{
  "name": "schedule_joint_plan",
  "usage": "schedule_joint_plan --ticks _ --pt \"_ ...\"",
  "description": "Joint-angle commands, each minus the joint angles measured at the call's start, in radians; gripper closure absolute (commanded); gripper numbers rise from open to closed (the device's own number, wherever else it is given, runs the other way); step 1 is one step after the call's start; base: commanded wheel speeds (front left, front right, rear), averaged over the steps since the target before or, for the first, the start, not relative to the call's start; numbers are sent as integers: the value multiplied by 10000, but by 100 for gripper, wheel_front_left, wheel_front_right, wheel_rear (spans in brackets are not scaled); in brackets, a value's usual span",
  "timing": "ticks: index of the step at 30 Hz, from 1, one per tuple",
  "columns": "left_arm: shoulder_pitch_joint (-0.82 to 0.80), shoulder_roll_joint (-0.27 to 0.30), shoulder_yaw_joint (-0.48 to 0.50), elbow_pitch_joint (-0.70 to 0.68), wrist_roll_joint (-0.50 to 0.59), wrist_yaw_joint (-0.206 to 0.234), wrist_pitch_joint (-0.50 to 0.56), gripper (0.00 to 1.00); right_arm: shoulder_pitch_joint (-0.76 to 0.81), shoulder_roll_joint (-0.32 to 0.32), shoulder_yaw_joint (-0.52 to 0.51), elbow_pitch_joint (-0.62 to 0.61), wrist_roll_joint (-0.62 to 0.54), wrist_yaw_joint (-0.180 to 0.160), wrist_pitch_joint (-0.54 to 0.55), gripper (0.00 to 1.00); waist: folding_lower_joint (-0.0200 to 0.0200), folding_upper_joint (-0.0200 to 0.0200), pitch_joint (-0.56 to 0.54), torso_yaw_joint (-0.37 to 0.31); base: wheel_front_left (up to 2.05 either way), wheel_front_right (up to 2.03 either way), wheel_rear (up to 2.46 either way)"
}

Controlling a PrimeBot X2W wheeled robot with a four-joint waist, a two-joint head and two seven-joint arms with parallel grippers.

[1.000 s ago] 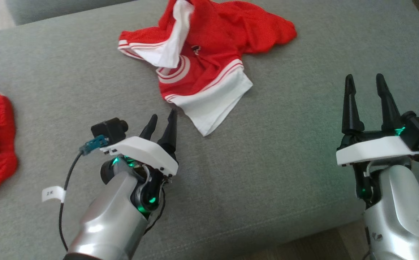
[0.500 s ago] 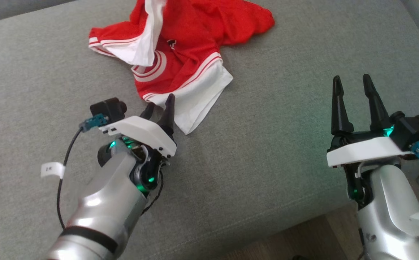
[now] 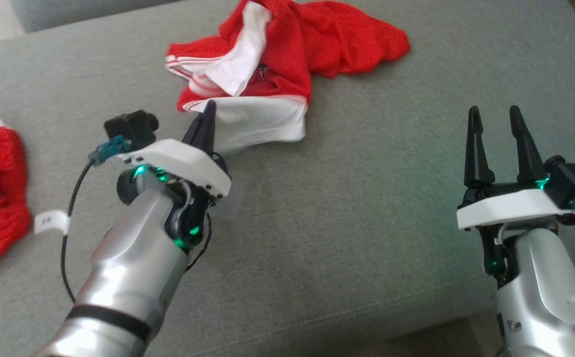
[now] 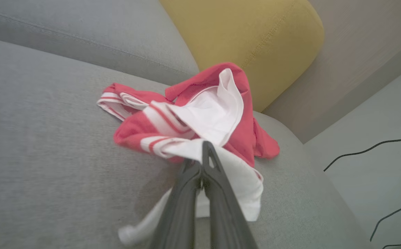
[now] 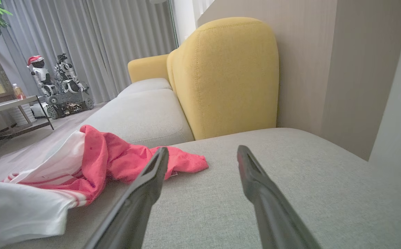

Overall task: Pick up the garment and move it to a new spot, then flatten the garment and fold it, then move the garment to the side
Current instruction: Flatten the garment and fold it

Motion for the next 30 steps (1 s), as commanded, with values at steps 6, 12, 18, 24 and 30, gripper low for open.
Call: schedule_joint_plan --ticks 6,12,18,24,30 --pt "1566 846 1054 -2023 1392 66 -120 100 -67 6 -4 136 -47 -7 -107 0 0 0 -986 1043 0 0 0" --pt "3148 1408 893 -3081 1733 243 -51 100 128 6 -84 654 46 -7 -108 0 0 0 -1589 1534 0 0 0" --pt "4319 1468 293 -3688 1733 472 720 100 323 7 -207 1274 56 -7 -106 0 0 0 -1920 1976 0 0 0" --pt "4386 1129 418 -3917 1849 957 345 0 166 7 -108 1486 -90 -7 -99 0 0 0 -1893 2365 0 0 0" --pt "4306 551 886 -4404 1937 951 -66 0 -575 7 534 1241 -583 -7 307 0 0 0 -1550 2986 0 0 0"
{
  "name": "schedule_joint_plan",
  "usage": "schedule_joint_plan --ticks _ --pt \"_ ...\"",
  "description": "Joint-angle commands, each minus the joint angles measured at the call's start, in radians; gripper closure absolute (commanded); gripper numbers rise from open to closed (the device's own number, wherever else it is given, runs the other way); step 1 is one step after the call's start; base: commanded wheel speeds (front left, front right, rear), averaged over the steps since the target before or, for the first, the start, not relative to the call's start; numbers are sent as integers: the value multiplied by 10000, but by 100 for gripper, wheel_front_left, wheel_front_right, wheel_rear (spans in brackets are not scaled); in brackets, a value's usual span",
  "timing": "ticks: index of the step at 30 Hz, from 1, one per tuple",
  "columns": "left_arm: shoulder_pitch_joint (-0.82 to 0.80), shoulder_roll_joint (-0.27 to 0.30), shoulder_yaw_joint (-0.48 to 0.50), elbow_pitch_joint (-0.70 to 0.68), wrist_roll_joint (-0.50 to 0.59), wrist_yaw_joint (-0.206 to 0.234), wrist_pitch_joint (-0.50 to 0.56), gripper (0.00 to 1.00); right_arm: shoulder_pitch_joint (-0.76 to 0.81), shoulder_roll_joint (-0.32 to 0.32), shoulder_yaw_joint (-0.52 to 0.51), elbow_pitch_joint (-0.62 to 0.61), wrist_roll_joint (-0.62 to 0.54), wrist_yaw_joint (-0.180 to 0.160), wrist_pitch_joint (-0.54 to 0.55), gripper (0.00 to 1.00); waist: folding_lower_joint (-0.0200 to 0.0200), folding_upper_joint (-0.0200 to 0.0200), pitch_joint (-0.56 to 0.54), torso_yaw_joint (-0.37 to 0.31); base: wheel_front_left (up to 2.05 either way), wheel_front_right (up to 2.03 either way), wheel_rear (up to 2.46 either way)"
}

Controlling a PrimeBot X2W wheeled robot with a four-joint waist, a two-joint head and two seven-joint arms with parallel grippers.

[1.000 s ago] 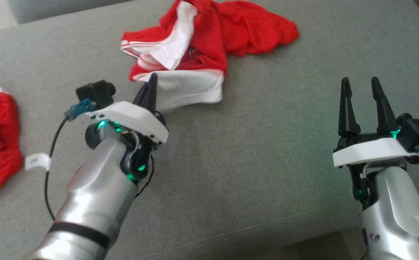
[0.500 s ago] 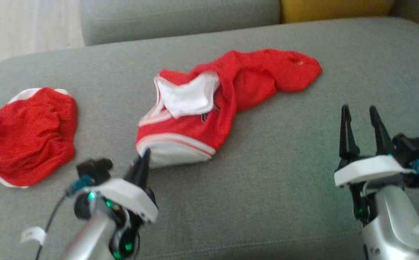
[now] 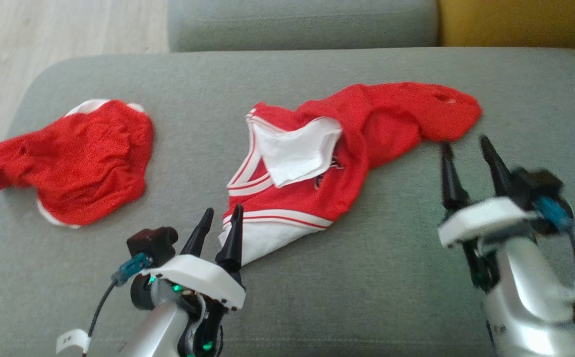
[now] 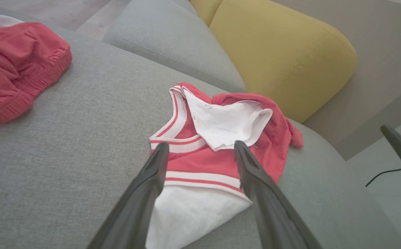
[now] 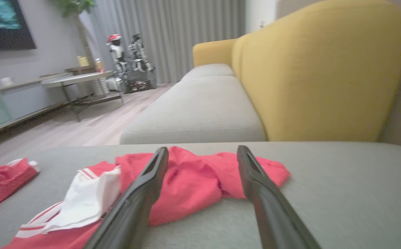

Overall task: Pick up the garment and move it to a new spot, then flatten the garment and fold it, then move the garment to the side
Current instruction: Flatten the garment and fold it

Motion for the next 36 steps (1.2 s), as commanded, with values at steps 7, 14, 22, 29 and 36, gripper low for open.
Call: schedule_joint_plan --ticks 7,14,22,29,36 --pt "-552 -363 572 -658 482 -474 -196 0 -2152 -320 1597 75 -816 -7 1555 0 0 0 701 1229 0 0 0" --pt "-662 -567 412 -761 459 -848 -199 0 -4238 -1503 3355 1815 -617 -7 3393 0 0 0 1299 2382 0 0 0" --pt "-852 -574 -66 -1098 -109 -675 -200 0 -5478 -2294 5310 3199 353 -7 4322 0 0 0 1691 2997 0 0 0" --pt "-950 -575 -162 -1248 -257 -568 -200 0 -6243 -2642 5738 4139 892 -7 4595 85 0 0 1940 3115 0 0 0" --pt "-993 -575 -132 -1203 -211 -537 -200 0 -6559 -2325 4765 4838 1327 -7 3967 100 0 0 2005 2871 0 0 0"
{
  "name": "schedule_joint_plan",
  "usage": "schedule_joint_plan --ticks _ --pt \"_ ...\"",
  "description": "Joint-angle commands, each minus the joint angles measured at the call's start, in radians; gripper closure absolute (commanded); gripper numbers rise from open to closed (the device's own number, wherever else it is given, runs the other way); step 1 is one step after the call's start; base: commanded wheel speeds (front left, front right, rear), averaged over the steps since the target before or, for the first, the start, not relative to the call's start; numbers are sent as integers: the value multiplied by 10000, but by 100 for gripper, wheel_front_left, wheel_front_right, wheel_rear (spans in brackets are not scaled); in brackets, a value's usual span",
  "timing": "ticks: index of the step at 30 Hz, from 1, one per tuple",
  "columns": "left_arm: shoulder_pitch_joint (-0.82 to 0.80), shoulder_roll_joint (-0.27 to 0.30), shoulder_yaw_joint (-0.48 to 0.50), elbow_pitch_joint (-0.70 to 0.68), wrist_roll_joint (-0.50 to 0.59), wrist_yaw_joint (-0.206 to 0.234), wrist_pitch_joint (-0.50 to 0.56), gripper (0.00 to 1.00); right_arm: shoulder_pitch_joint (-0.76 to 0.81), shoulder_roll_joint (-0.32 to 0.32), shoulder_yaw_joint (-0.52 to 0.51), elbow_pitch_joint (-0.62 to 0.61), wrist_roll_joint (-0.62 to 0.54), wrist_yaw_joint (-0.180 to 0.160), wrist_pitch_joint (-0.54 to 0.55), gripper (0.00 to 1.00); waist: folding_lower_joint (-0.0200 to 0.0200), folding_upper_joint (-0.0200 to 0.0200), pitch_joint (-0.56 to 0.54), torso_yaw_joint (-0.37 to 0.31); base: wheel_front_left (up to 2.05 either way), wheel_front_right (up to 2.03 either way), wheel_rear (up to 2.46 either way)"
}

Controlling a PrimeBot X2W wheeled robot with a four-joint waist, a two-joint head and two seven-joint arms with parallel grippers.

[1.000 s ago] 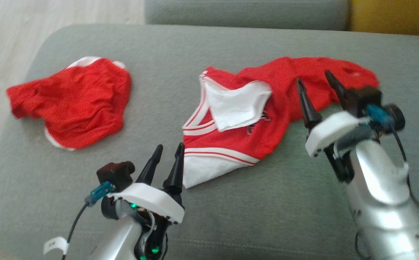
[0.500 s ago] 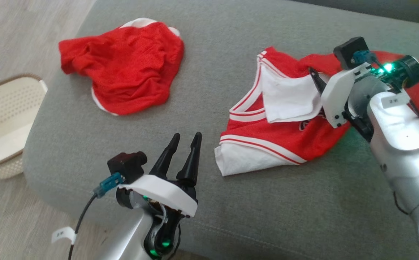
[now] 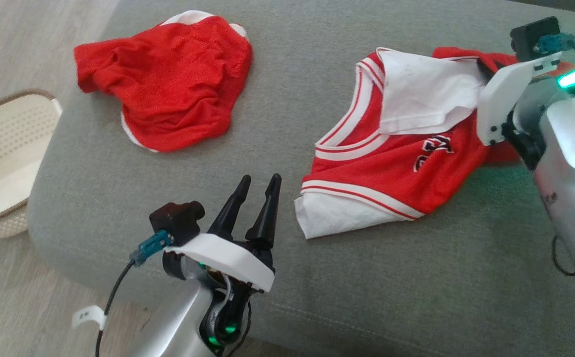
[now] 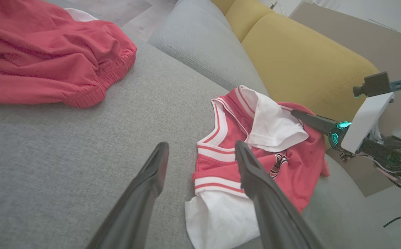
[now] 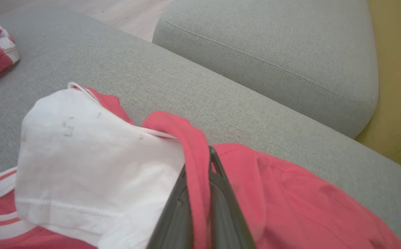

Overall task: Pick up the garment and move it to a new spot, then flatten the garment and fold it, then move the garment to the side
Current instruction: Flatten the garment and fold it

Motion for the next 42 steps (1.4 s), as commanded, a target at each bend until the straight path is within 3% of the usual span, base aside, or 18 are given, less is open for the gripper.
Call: schedule_joint_plan --ticks 1,13,21,22,23,27,31,40,42 --pt "-370 19 333 -273 15 48 -122 0 -220 258 -89 -153 198 -7 -156 100 0 0 -38 -144 0 0 0" --pt "-275 19 631 -109 330 65 -122 0 69 698 -2415 463 1192 -7 -2306 100 0 0 -663 -1542 0 0 0" --pt "130 19 993 -91 422 136 -122 0 1485 907 -3950 379 1479 -7 -3762 100 0 0 -1121 -2538 0 0 0" --pt "181 18 1050 -88 443 139 -122 0 1779 989 -4098 390 1450 -7 -3823 68 0 0 -1163 -2668 0 0 0" --pt "223 18 1090 -80 469 135 -122 0 2087 1051 -4322 440 1445 -7 -3875 0 0 0 -1197 -2774 0 0 0" --pt "326 18 1206 -92 513 131 -122 0 3362 1374 -5007 526 1192 -7 -4062 0 0 0 -1269 -3107 0 0 0" --pt "384 18 1302 -80 591 100 -122 0 4287 1581 -5483 -203 684 -7 -4329 0 0 0 -1291 -3405 0 0 0" --pt "418 18 1368 -5 708 8 -122 0 5506 2121 -5309 -4160 -415 -7 -4469 0 0 0 -1404 -3508 0 0 0" --pt "426 18 1370 -15 709 5 -122 0 5634 2154 -5239 -4496 -469 -7 -4423 0 0 0 -1416 -3471 0 0 0"
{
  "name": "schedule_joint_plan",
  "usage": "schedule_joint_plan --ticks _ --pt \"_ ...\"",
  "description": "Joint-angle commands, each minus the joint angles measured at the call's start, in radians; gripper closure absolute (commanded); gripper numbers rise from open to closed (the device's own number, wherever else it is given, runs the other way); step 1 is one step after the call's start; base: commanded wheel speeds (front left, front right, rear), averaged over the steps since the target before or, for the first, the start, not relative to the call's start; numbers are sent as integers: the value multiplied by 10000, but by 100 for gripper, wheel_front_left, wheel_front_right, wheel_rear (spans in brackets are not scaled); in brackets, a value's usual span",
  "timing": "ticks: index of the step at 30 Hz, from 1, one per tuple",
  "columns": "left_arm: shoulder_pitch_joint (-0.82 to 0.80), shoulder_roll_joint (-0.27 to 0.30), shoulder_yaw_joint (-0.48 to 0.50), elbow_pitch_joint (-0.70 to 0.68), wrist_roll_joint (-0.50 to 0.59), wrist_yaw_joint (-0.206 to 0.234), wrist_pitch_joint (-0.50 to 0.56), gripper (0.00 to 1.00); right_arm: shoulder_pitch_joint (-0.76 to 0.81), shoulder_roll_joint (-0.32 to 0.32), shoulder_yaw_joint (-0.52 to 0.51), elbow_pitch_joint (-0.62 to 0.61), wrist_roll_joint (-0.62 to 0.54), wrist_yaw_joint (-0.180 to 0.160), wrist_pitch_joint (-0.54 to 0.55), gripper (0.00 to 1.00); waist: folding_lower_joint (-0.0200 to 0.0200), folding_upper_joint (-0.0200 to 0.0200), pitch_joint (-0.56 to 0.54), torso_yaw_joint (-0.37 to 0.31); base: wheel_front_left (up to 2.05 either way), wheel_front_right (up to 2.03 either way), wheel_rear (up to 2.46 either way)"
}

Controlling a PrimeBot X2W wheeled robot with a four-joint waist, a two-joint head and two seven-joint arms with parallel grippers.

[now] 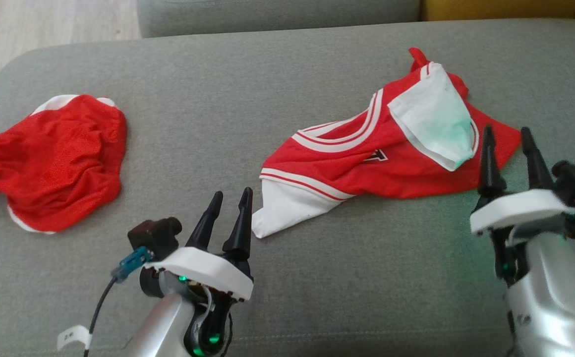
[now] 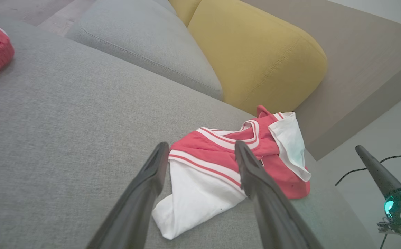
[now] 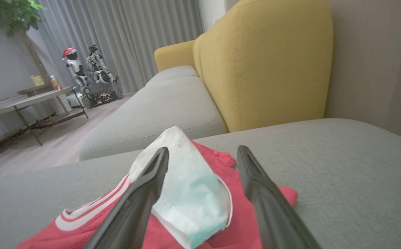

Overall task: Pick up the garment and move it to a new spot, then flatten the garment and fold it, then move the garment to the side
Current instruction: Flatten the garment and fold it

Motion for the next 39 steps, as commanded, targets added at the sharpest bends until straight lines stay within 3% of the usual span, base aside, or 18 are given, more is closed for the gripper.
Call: schedule_joint_plan --ticks 1,7,16,34,35,36,39 --pt "-214 22 377 -314 133 -66 -120 0 155 80 363 -527 -197 -7 32 0 0 0 -23 81 0 0 0" --pt "-124 22 325 -341 112 -79 -120 0 736 40 550 -1300 -1517 -7 639 0 0 0 -8 442 0 0 0" --pt "-115 22 252 -369 63 -87 -120 0 360 124 118 -1567 -2346 -7 1089 0 0 0 276 866 0 0 0" --pt "-617 22 -159 -406 -67 -128 -120 0 -2593 -441 -1784 962 -3283 -7 2442 0 0 0 1421 1827 0 0 0" --pt "-634 22 -172 -406 -71 -131 -120 0 -2678 -401 -1758 1145 -3186 -7 2491 28 0 0 1448 1855 0 0 0" --pt "-646 22 -183 -404 -75 -132 -120 0 -2762 -370 -1726 1265 -3067 -7 2467 100 0 0 1468 1875 0 0 0" --pt "-688 22 -192 -382 -96 -122 -120 0 -2954 -448 -1429 1361 -3057 -7 2149 100 0 0 1502 1904 0 0 0"
